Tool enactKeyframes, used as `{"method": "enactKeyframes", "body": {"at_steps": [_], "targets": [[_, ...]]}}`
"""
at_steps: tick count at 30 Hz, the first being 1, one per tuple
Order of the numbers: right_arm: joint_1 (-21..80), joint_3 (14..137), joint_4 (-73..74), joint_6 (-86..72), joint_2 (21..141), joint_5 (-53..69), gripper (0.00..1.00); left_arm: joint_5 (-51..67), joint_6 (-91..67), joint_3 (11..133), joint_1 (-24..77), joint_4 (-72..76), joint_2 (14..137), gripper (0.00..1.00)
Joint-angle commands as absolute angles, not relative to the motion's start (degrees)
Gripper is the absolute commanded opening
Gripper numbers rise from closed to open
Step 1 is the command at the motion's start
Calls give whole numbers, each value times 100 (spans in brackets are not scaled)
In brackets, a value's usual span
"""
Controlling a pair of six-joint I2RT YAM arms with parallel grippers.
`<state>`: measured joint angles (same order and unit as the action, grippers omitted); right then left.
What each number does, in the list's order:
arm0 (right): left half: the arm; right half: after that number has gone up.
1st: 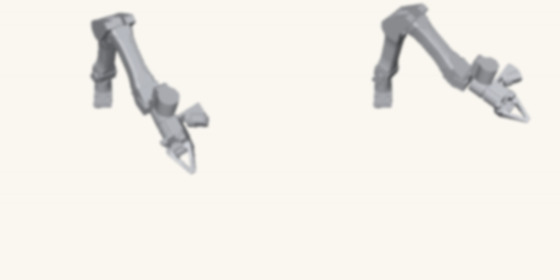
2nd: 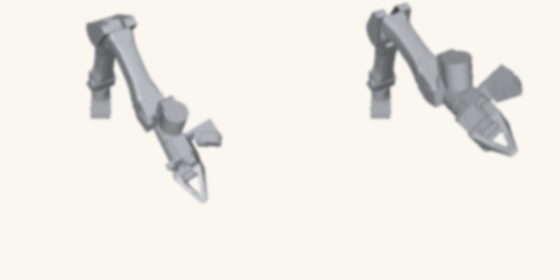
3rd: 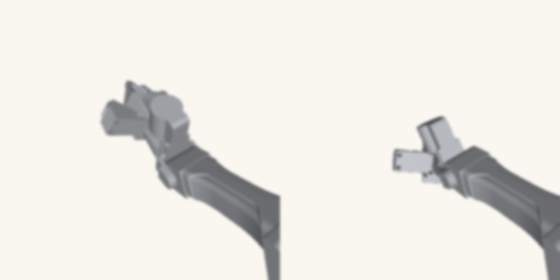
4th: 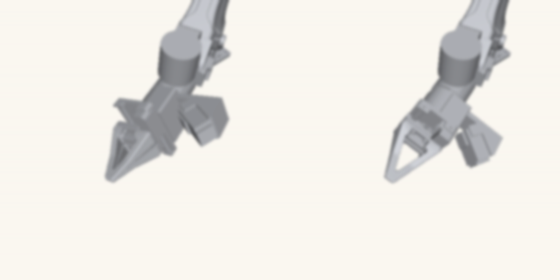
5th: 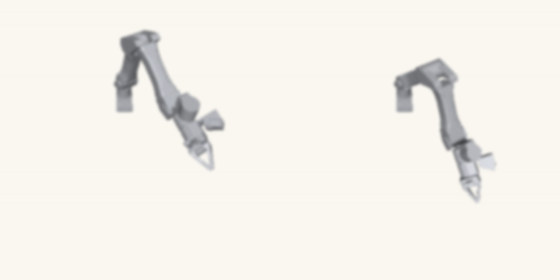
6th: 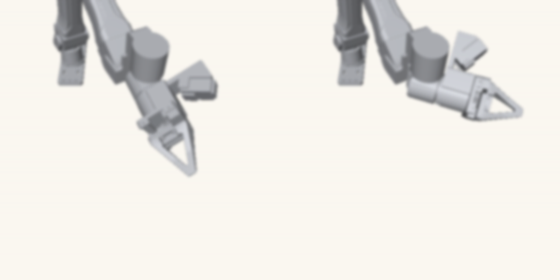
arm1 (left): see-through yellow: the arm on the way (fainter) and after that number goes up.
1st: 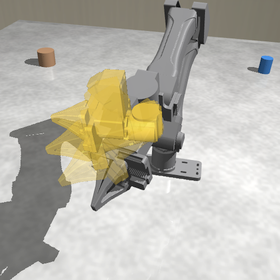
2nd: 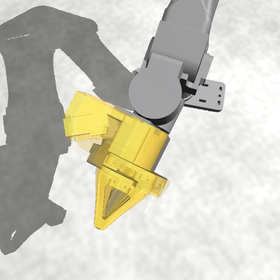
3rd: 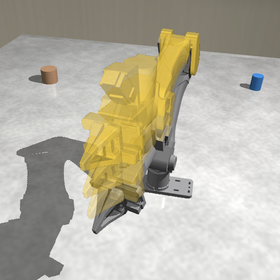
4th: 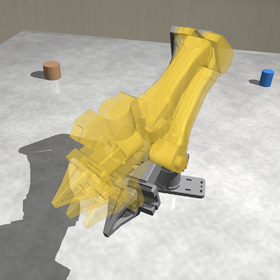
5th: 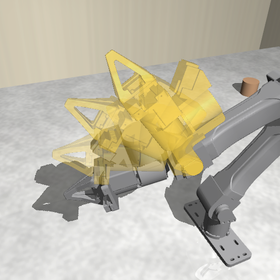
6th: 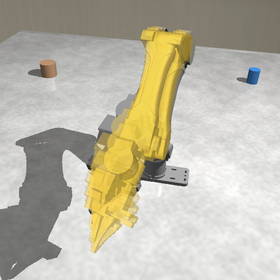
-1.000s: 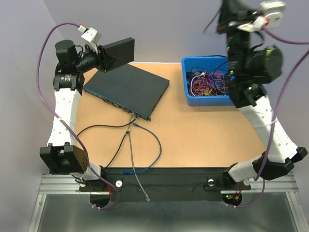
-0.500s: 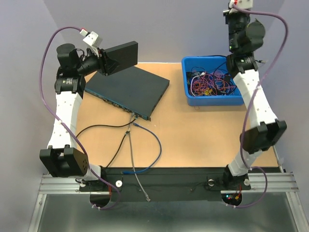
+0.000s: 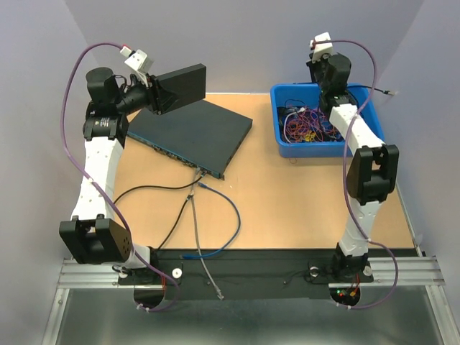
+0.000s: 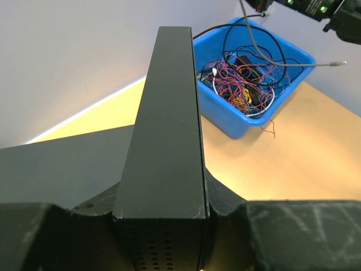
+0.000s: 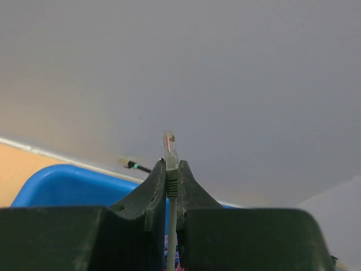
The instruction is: Pull the plug from the switch port
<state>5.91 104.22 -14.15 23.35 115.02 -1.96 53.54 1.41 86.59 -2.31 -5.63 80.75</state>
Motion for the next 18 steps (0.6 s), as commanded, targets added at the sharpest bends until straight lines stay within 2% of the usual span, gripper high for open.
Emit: {"method": "enactKeyframes", "body": {"at_steps": [1,6,9,12,13,15,17,18], "targets": [[606,10494,-1267,2031,11688,193,0,5546,88,8701,-211,149,7708,0],[598,10397,-696,1697,12032,816,1,5572,44,8675,-220,193,7708,0],[615,10415,-493,1451,12120,792,1,5607,35,8649,-211,185,7699,0],[615,10362,-413,1240,12041,668,41,5616,26,8596,-185,211,7725,0],[624,10362,-361,1178,11945,633,65,5616,18,8552,-176,237,7734,0],[633,10354,-256,1117,11831,371,81,5616,18,8508,-132,272,7769,0],[659,10319,-237,1020,11620,150,92,5607,18,8455,-79,290,7778,0],[668,10310,-203,976,11541,36,94,5599,18,8446,-70,299,7787,0]]}}
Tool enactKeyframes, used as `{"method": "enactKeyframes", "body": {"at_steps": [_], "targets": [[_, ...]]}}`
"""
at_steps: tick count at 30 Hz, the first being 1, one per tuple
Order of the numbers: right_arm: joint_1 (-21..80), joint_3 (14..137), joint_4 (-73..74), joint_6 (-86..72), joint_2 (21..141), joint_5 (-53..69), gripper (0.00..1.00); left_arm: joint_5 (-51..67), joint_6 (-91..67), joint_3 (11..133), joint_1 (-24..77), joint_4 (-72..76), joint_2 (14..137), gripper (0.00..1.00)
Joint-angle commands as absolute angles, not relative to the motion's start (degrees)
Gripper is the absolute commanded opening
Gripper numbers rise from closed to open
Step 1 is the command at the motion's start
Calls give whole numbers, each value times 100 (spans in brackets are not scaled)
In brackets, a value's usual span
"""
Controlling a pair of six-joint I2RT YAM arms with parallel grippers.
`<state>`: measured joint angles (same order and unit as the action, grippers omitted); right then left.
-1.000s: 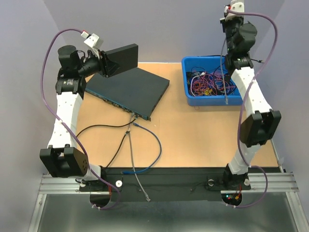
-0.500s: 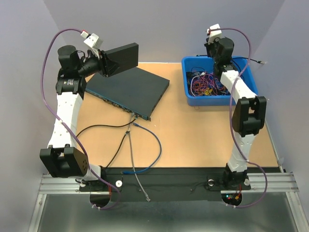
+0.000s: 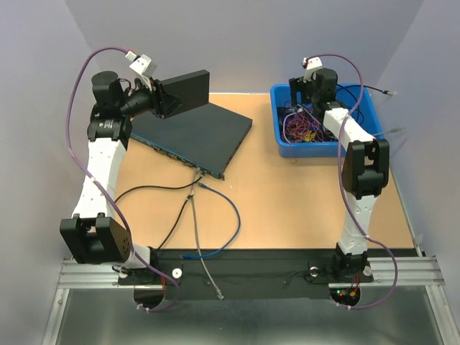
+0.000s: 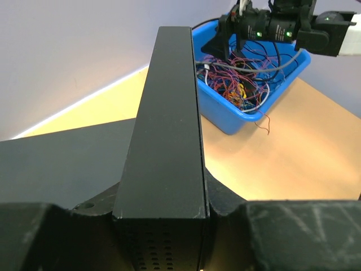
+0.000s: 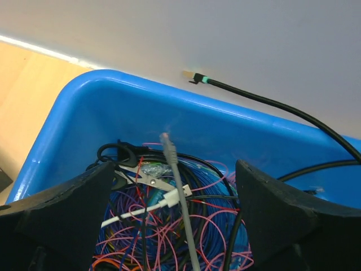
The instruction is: Pull the plug from the switch port
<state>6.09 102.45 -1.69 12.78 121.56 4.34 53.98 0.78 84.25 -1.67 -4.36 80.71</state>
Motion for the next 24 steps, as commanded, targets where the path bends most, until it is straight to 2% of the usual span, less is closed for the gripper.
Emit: {"method": "enactKeyframes", "body": {"at_steps": [1,3,7,9,15,19,24], "targets": [[685,10301,-141,932,11357,35,96,5581,26,8420,-18,290,7796,0],[799,10318,-27,923,11181,-254,100,5564,18,8402,-18,299,7805,0],[1422,10319,281,1028,10671,-1167,100,5528,26,8315,-18,308,7822,0],[2072,10074,412,950,10277,-1615,100,5511,26,8245,-18,334,7796,0],[3803,8431,693,-174,9361,-1897,95,5037,377,7884,-18,212,7585,0],[4929,8156,1560,-369,9526,-2513,94,4835,509,7674,-70,149,7524,0],[5484,7665,2066,-922,9606,-1224,93,4606,466,7357,-220,403,7436,0]]}}
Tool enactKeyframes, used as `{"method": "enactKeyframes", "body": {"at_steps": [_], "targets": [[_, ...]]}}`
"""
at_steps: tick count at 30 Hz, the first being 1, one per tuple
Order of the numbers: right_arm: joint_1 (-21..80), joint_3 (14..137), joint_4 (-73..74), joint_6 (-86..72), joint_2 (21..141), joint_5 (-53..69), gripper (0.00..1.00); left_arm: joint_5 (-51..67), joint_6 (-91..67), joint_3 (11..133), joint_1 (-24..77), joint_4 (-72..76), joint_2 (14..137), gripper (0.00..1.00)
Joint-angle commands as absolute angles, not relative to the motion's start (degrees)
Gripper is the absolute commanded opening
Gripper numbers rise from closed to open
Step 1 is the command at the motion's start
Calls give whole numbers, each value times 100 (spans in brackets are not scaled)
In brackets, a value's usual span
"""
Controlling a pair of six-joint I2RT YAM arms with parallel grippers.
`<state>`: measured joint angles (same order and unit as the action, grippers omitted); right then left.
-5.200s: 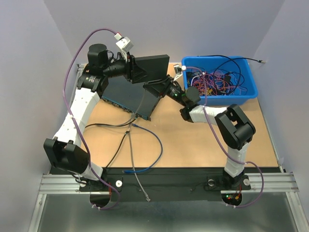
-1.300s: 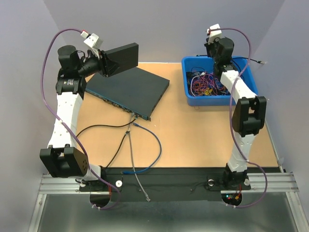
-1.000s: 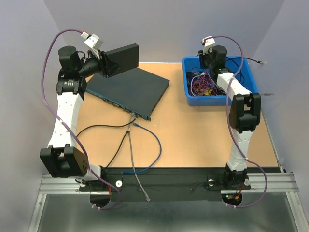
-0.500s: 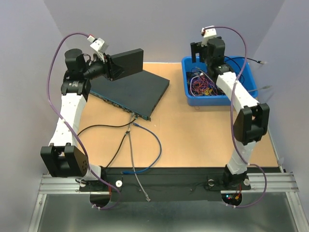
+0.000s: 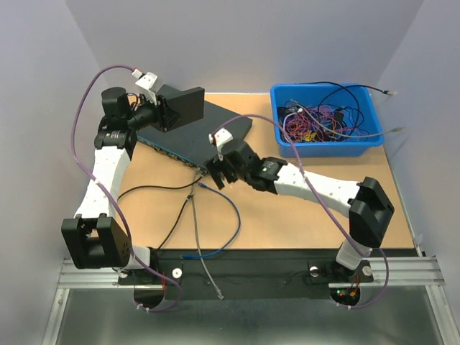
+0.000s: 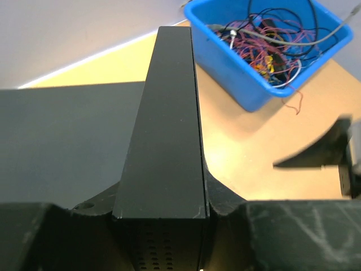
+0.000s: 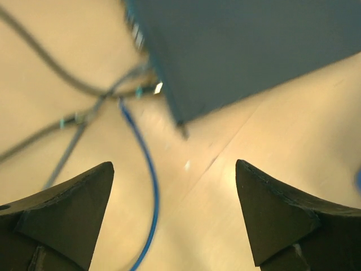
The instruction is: Pull the plug from the switch port
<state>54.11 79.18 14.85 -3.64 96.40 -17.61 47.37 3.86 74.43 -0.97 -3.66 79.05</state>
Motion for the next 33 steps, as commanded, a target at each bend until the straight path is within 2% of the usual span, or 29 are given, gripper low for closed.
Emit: {"method": "enactKeyframes", "body": {"at_steps": [1,13,18,22,24,28,29,31,33], "targets": [[5502,7621,2083,-992,9667,-1056,90,4588,440,7243,-255,448,7427,0],[5625,7410,2118,-1362,10695,-738,85,4790,378,6680,-264,694,7383,0],[5625,7269,2127,-1424,10907,-668,69,4852,413,6574,-264,694,7383,0],[5625,7181,2144,-1477,11021,-747,61,4913,413,6565,-264,686,7357,0],[5625,7146,2153,-1503,11048,-808,53,4957,413,6565,-264,677,7356,0],[5625,7102,2206,-1477,11004,-870,29,5036,378,6557,-264,668,7383,0],[5625,7067,2215,-1468,10969,-905,17,5045,369,6548,-264,668,7392,0],[5625,7014,2259,-1406,10786,-1088,3,5045,369,6539,-264,668,7392,0],[5625,6952,2285,-1319,10609,-1221,0,5045,369,6548,-264,668,7383,0]]}}
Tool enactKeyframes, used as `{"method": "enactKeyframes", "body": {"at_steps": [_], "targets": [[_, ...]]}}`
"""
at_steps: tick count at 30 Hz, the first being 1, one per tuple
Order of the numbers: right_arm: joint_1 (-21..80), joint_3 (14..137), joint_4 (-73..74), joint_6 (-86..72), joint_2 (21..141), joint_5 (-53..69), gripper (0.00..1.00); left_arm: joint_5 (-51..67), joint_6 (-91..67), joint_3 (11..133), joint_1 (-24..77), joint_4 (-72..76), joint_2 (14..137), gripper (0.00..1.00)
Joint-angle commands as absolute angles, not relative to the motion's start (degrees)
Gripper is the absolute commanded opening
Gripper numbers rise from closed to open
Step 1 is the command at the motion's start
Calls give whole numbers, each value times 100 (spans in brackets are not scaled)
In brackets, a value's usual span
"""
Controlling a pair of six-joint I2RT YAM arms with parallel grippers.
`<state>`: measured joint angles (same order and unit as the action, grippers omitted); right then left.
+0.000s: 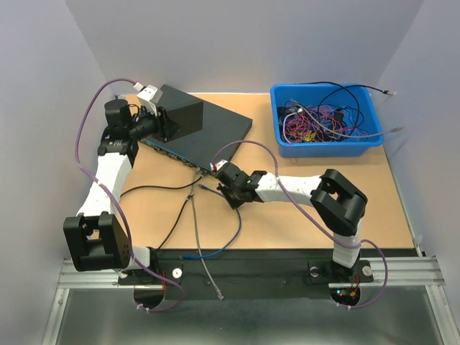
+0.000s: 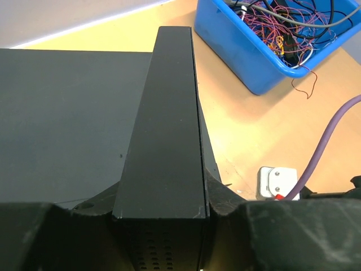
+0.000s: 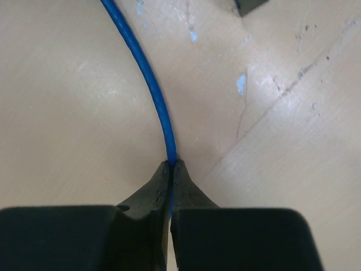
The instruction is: Pull the plug from the switch port
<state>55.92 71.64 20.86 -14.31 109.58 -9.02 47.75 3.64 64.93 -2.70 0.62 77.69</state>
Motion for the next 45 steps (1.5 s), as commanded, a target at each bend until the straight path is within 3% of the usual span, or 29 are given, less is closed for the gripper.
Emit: {"method": "enactKeyframes", "body": {"at_steps": [1,9,14,18,23,27,30,40,41,43,44,45], "targets": [[5625,6935,2294,-1292,10347,-1343,0,5062,369,6565,-264,677,7383,0],[5616,7390,2329,-748,8685,-2082,1,5054,343,6732,-264,668,7383,0],[5327,8233,2373,-45,7964,-3698,0,5036,325,6864,-264,650,7392,0],[4326,9306,2198,834,7927,-4385,0,5054,273,6978,-264,650,7427,0],[2868,10405,1363,1599,8707,-4789,0,5106,281,6926,-255,650,7444,0],[1375,11143,1248,1390,9456,-4203,0,5142,518,6820,-27,353,7488,0],[837,11101,1239,1144,9877,-3754,1,5133,817,6794,429,71,7576,0],[-149,9264,1274,17,10177,-2171,0,5405,1555,6337,2055,-615,8128,0],[-167,9194,1292,44,10273,-2241,10,5423,1556,6337,2144,-694,8234,0],[-176,9184,1414,88,10440,-2329,42,5397,1565,6320,2363,-729,8542,0],[-176,9211,1493,123,10494,-2355,69,5396,1547,6293,2408,-729,8639,0],[-176,9272,1633,123,10546,-2382,77,5414,1521,6258,2469,-677,8840,0]]}}
